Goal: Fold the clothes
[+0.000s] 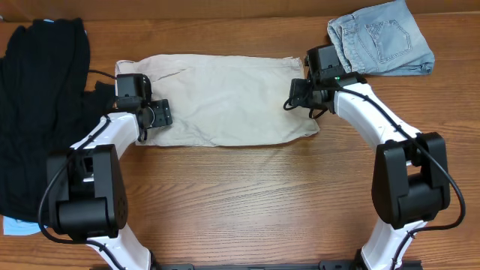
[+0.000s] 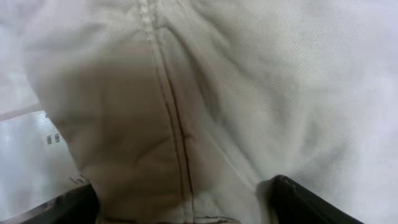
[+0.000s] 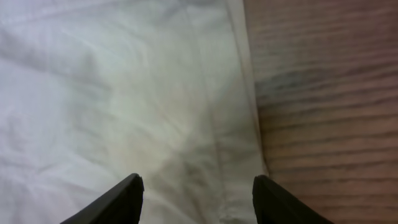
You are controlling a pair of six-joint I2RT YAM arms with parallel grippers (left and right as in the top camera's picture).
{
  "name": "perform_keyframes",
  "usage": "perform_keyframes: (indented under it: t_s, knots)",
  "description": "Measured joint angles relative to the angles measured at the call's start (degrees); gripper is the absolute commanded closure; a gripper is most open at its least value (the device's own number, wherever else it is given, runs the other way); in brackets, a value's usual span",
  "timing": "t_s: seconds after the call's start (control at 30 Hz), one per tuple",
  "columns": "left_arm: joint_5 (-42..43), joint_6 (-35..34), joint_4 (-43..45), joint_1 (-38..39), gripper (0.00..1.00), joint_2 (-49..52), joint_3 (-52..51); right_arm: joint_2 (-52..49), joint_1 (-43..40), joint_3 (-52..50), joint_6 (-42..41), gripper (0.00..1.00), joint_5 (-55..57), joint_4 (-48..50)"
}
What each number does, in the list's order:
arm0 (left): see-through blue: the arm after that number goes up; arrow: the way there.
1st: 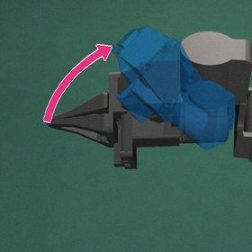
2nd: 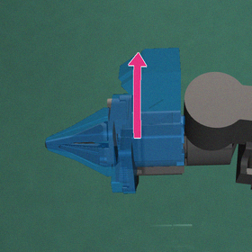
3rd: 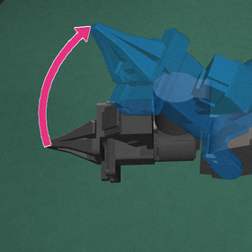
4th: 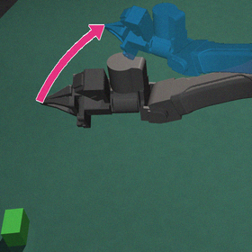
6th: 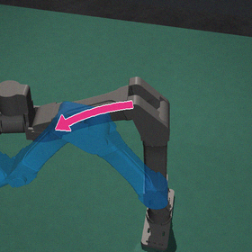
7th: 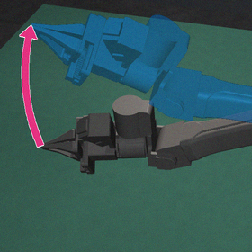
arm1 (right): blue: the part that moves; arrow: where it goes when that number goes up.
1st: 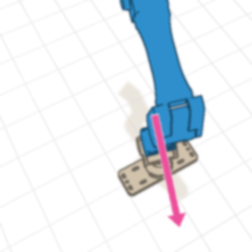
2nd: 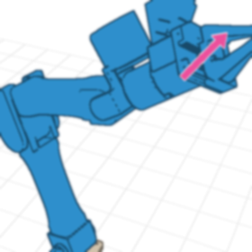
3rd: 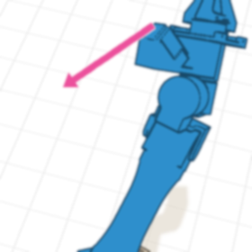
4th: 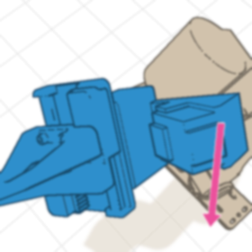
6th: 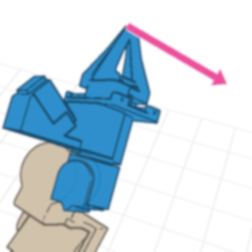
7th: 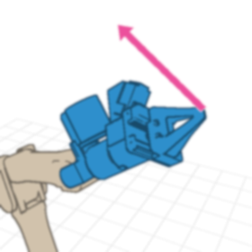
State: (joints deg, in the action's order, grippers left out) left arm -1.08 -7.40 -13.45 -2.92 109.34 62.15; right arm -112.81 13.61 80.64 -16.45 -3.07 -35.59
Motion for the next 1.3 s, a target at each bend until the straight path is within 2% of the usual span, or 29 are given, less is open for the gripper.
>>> perform_keyframes:
  t_s: [0.27, 0.5, 0.63, 0.77, 1.0, 1.13, 1.3]
  knots:
    - [-0.9, 0.1, 0.2, 0.3, 0.12, 0.2, 0.1, -1.5, 0.0, 0.0, 1.2, 0.42, -3.6, -0.8]
    - [-0.8, 0.1, -0.9, 0.6, 0.10, 0.2, 0.5, -2.5, 0.0, 0.0, 4.4, 0.42, -4.7, -6.8]
    - [0.2, 0.1, -11.7, 0.6, 0.06, 0.4, 4.8, -4.6, 0.0, 0.0, 5.2, 0.44, -4.6, -9.6]
    - [1.1, 0.0, -26.5, 0.7, 0.00, 0.9, 13.2, -4.8, -0.1, 0.5, 5.0, 0.45, -4.6, -11.0]
    - [2.4, 0.0, -45.0, 0.7, 0.00, 1.3, 30.2, -4.8, -0.3, 0.9, 2.0, 0.47, -4.4, -17.1]
    - [2.8, 0.9, -49.4, 0.7, 0.00, 1.3, 34.6, -4.9, -1.2, 1.0, -0.2, 0.47, -4.2, -21.1]
    - [3.1, 3.1, -48.8, 0.7, 0.00, 1.6, 34.8, -4.9, -2.7, 1.0, -0.4, 0.46, -4.2, -23.8]
